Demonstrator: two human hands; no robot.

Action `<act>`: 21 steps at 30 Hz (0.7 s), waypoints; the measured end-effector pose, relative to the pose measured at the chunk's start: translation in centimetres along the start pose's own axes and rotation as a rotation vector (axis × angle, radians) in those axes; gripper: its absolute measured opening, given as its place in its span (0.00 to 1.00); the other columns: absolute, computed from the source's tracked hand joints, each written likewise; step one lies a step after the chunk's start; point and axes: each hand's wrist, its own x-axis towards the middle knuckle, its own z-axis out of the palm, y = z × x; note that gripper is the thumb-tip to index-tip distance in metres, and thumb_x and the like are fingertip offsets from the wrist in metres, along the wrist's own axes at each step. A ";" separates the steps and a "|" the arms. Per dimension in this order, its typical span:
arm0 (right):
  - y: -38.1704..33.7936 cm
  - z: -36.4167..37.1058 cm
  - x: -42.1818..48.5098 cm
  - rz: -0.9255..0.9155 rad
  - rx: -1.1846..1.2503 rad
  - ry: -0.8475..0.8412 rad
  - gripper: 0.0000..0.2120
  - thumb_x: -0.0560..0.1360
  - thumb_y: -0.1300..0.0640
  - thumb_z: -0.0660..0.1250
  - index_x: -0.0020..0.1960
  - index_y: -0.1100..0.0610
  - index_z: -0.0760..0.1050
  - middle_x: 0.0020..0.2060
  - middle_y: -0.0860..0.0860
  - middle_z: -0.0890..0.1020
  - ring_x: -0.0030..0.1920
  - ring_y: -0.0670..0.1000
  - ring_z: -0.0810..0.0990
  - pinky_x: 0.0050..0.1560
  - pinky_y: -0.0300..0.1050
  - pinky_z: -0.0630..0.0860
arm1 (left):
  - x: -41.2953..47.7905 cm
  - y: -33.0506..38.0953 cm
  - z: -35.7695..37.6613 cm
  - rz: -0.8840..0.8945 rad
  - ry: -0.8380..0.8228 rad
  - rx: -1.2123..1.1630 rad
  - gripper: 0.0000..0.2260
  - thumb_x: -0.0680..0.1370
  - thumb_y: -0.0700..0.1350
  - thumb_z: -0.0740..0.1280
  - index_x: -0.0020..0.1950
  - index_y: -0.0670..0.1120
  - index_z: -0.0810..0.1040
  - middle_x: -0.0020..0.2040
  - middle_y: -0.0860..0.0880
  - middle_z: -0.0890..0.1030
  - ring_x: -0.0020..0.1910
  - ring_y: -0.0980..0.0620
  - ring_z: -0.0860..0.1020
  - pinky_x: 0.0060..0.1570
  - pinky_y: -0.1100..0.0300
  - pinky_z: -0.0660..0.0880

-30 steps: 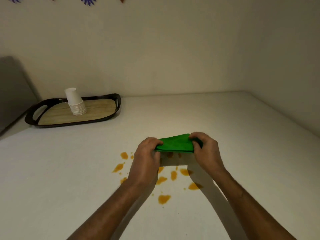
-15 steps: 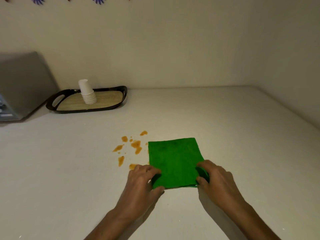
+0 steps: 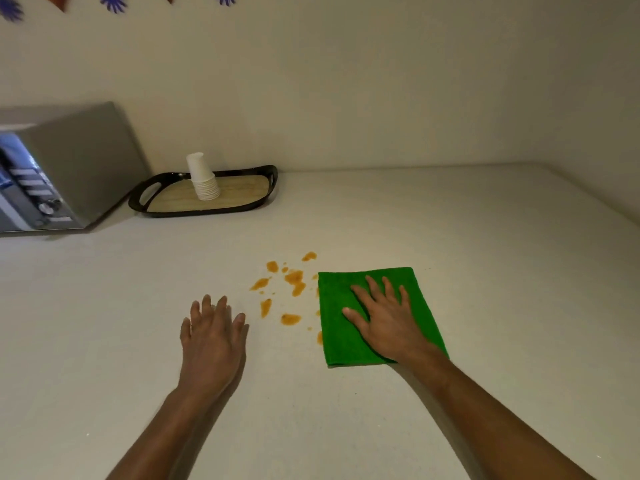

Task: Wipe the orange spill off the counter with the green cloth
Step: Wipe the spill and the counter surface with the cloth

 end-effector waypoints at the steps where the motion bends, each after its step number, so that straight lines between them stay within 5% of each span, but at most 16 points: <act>1: 0.1 0.3 -0.2 0.017 -0.026 0.002 0.35 0.79 0.30 0.41 0.80 0.46 0.53 0.81 0.55 0.53 0.80 0.60 0.48 0.77 0.68 0.44 | 0.3 -0.7 0.1 -0.001 -0.023 0.037 0.26 0.83 0.56 0.49 0.78 0.45 0.61 0.80 0.41 0.58 0.81 0.41 0.51 0.78 0.42 0.50; 7: -1.2 0.8 -4.6 0.064 -0.091 0.008 0.38 0.77 0.27 0.35 0.81 0.45 0.48 0.82 0.54 0.50 0.80 0.59 0.46 0.77 0.67 0.44 | 1.1 -3.2 1.1 -0.007 -0.100 0.119 0.29 0.82 0.59 0.48 0.79 0.44 0.59 0.80 0.41 0.59 0.81 0.41 0.52 0.78 0.42 0.50; 14: -9.6 2.6 -8.0 -0.035 -0.014 -0.081 0.35 0.74 0.24 0.33 0.78 0.36 0.38 0.80 0.51 0.37 0.78 0.57 0.29 0.75 0.68 0.33 | 1.0 -3.3 0.9 0.021 -0.068 0.003 0.29 0.82 0.59 0.46 0.78 0.44 0.60 0.80 0.42 0.60 0.80 0.42 0.54 0.78 0.43 0.50; 21: -13.0 3.7 1.4 -0.011 -0.057 -0.032 0.37 0.76 0.26 0.34 0.80 0.42 0.50 0.81 0.56 0.49 0.80 0.61 0.43 0.76 0.70 0.39 | 2.8 -3.1 0.1 0.072 -0.014 -0.007 0.31 0.80 0.59 0.43 0.77 0.43 0.62 0.79 0.41 0.61 0.80 0.42 0.54 0.78 0.43 0.52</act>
